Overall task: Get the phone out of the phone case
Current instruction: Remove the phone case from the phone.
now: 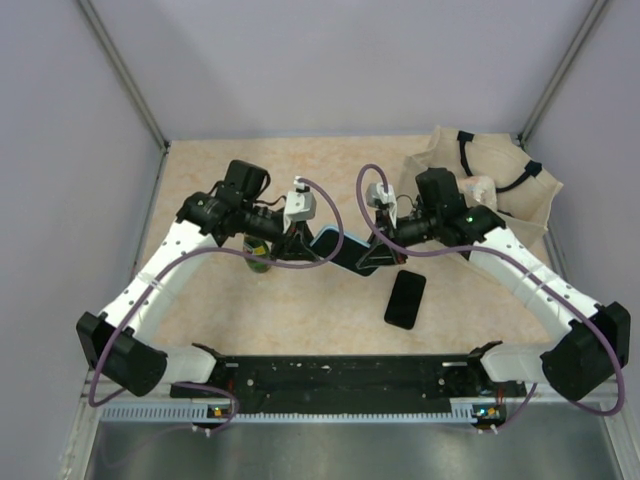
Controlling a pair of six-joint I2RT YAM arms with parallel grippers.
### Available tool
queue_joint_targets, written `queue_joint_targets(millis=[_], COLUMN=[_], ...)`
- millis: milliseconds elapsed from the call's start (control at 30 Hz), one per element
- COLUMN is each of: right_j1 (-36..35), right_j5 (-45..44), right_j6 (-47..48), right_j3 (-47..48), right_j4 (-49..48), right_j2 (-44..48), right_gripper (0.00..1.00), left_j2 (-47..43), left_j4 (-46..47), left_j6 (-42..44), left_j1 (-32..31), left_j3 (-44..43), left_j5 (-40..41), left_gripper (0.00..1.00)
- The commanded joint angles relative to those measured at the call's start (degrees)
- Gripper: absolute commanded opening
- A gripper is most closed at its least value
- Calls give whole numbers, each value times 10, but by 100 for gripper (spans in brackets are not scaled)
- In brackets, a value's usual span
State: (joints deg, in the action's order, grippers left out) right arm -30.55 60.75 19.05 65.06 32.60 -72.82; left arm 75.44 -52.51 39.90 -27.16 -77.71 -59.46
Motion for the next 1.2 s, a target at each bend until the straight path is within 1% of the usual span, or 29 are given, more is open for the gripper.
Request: queue_joint_targets(millis=[0, 33, 233, 333, 500, 800, 1167], right_j1=[3, 4, 3, 4, 4, 3, -2], right_j5=[47, 49, 63, 81, 106, 127, 146], right_j6=[8, 7, 5, 3, -2, -9, -29], right_j3=[29, 28, 26, 24, 23, 17, 5], right_j4=[-31, -31, -31, -30, -32, -43, -64], right_j2=[8, 7, 0, -6, -20, -22, -23], right_gripper=[0, 0, 0, 0, 0, 0, 0], left_j2=[-7, -12, -35, -28, -13, 16, 18], left_j4=[15, 14, 13, -17, -49, -62, -19], left_j6=[39, 53, 144, 193, 269, 322, 338], left_j1=[-12, -19, -64, -76, -94, -117, -125], left_j3=[4, 12, 52, 49, 35, -2, -6], left_j5=[-4, 6, 49, 53, 90, 131, 155], left_gripper=[1, 0, 0, 0, 0, 0, 0])
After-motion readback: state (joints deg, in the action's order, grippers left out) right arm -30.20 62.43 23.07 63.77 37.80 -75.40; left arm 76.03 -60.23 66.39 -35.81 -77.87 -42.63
